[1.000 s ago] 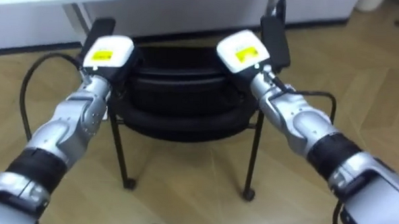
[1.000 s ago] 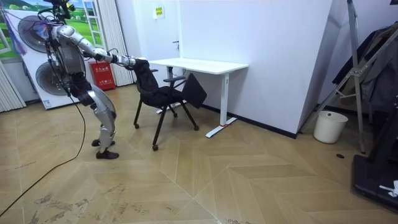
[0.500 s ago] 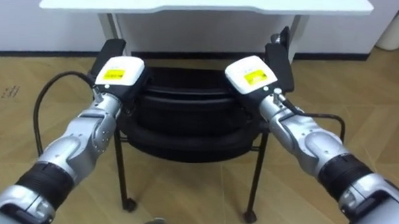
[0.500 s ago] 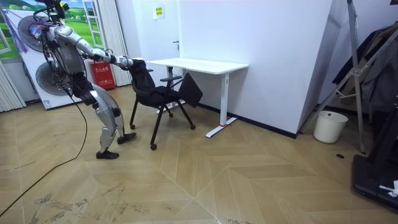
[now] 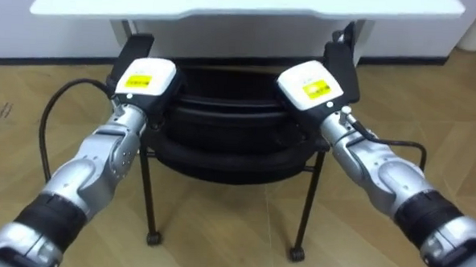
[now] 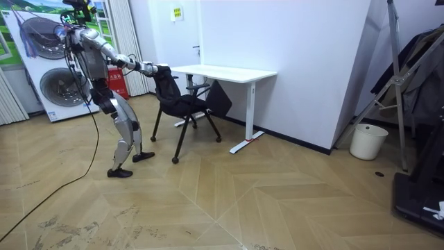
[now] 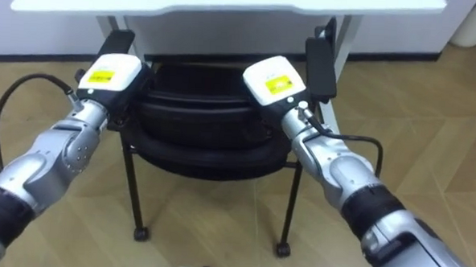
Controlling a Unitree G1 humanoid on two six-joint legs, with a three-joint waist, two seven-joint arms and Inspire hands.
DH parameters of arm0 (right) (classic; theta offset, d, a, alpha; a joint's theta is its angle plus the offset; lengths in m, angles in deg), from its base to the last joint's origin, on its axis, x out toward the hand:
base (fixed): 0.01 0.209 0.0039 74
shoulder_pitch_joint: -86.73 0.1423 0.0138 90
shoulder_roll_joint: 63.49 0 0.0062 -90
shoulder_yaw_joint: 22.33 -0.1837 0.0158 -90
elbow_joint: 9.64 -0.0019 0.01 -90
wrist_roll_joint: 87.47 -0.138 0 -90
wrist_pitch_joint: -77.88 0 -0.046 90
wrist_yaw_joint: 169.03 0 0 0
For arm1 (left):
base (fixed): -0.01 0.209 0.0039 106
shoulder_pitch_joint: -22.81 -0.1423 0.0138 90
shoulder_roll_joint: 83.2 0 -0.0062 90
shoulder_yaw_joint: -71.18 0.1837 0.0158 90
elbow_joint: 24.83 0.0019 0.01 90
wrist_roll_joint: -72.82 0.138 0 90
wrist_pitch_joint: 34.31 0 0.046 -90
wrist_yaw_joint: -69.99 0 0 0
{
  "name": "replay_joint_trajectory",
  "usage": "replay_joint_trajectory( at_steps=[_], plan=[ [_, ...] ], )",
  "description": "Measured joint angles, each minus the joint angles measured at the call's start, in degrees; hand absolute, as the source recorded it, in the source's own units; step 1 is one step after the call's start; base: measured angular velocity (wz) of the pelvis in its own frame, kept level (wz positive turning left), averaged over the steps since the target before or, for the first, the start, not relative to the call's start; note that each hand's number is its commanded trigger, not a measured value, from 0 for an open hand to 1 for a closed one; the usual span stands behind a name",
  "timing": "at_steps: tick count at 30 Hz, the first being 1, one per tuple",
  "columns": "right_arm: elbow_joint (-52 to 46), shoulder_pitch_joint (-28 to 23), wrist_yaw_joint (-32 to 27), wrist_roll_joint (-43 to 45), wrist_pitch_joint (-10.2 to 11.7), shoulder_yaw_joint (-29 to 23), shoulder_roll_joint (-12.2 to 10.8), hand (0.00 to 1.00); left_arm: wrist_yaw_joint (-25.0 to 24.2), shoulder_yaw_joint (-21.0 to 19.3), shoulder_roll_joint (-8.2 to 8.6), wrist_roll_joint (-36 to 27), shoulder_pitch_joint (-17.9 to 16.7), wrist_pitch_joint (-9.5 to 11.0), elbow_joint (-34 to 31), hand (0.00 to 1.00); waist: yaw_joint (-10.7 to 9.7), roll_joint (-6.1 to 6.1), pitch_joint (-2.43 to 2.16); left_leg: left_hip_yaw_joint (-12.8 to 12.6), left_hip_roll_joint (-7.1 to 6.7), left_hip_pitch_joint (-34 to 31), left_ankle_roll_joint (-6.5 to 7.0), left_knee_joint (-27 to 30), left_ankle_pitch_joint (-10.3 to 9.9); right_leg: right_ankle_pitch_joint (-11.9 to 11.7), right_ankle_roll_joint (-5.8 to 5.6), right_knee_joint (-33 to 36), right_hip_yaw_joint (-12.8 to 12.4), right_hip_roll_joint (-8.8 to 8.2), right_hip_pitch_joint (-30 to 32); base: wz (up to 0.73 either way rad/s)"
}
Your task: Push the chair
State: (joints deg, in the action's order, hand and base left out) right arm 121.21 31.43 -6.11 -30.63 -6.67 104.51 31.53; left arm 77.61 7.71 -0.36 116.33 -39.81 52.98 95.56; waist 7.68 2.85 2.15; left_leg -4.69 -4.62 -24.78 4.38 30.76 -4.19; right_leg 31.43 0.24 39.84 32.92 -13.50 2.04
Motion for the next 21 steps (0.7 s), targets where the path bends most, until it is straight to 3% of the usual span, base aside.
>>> replay_joint_trajectory(
  at_steps=[1,2,3,5,6,9,12,14,15,16,18,21],
  plan=[
    [-0.95,-0.49,0.01,-0.03,0.0,-0.15,0.59,1.0,-0.52,0.0,-0.06,0.14,0.01,-0.02,-0.65,1.0,-0.05,0.5,-0.19,-0.58,-0.49,0.17,0.34,0.67,-1.72,0.31,-0.69,0.07,-0.26,-0.58,-0.51,0.0],
    [-1.34,-0.58,0.02,-0.24,0.15,-0.19,0.97,1.0,-0.8,-0.06,-0.16,0.41,0.01,-0.06,-1.15,1.0,0.11,0.96,-0.25,-1.14,-0.86,0.49,0.83,1.36,-3.04,0.39,-1.01,0.27,-2.04,-0.86,-0.62,0.0],
    [-1.4,-0.58,0.01,-0.25,0.17,-0.38,1.01,1.0,-0.88,-0.2,-0.09,0.47,0.01,-0.07,-1.27,1.0,0.08,1.01,-0.27,-1.34,-1.05,0.61,0.97,1.79,-3.6,0.34,-1.11,1.3,-2.8,-1.2,-0.61,-0.07],
    [-1.5,-0.76,-0.31,-0.28,0.53,-0.5,1.57,1.0,-1.27,-0.6,0.6,1.05,0.01,-0.12,-1.33,1.0,-0.18,1.22,-0.19,-3.14,-1.69,1.66,2.58,3.95,-5.76,-1.03,-2.6,7.96,-6.81,-3.43,1.07,0.0],
    [-1.56,-0.84,-0.43,-0.45,0.81,-0.51,1.83,1.0,-1.34,-0.6,0.66,1.07,0.01,-0.12,-1.43,1.0,-0.18,1.22,-0.18,-3.43,-1.76,1.91,2.85,4.47,-6.41,-1.51,-3.15,9.27,-7.87,-3.75,1.4,0.0],
    [-1.71,-1.05,-1.08,-0.67,0.92,-0.71,1.94,1.0,-1.4,-0.83,0.6,1.39,0.08,-0.01,-1.86,1.0,-0.21,1.26,-0.11,-3.97,-2.01,2.68,3.57,6.0,-8.9,-4.03,-3.26,13.37,-9.86,-4.43,3.11,-0.07],
    [-1.63,-1.23,-1.7,-0.63,0.81,-1.32,1.54,1.0,-0.69,-1.29,0.46,2.28,0.26,0.73,-1.82,1.0,-0.45,1.53,0.08,-3.93,-2.04,3.43,4.15,6.55,-10.62,-8.42,-3.15,18.19,-13.58,-4.28,5.74,-0.03],
    [-1.71,-2.27,-2.11,-0.99,0.77,-1.58,1.24,1.0,-0.26,-0.59,-0.17,2.28,0.25,1.3,-1.82,1.0,-0.75,1.87,0.33,-2.75,-2.05,4.96,4.22,6.69,-12.1,-13.04,-3.09,22.59,-16.37,-3.63,7.78,0.0],
    [-1.7,-2.4,-2.26,-1.11,0.77,-1.59,1.13,1.0,-0.22,-0.57,-0.36,2.28,0.26,1.49,-1.85,1.0,-0.76,1.88,0.33,-2.43,-1.97,5.13,4.18,6.71,-12.39,-13.36,-3.16,23.55,-17.27,-3.25,8.83,0.08],
    [-1.68,-2.4,-2.32,-1.32,0.77,-1.59,1.01,1.0,-0.02,-0.55,-0.52,2.28,0.57,1.74,-1.6,1.0,-0.72,1.63,0.51,-1.69,-1.72,5.38,4.36,6.76,-12.9,-12.91,-3.06,25.24,-18.91,-2.11,11.55,0.27],
    [-1.34,-2.53,-2.55,-1.35,0.8,-1.56,0.94,1.0,0.8,0.21,-0.43,2.19,1.69,2.72,0.5,1.0,-1.14,1.01,0.95,-0.7,-0.98,6.23,4.1,6.92,-13.22,-11.62,-2.71,25.89,-19.86,-0.46,15.74,0.29],
    [-0.84,-3.12,-3.31,-1.33,0.75,-1.56,-0.05,1.0,1.57,0.55,-0.53,2.21,2.59,4.19,3.13,1.0,-2.16,0.19,1.52,2.13,-0.31,7.59,3.42,7.31,-14.3,-11.42,-2.39,18.41,-21.0,1.96,21.11,0.37]
  ],
)
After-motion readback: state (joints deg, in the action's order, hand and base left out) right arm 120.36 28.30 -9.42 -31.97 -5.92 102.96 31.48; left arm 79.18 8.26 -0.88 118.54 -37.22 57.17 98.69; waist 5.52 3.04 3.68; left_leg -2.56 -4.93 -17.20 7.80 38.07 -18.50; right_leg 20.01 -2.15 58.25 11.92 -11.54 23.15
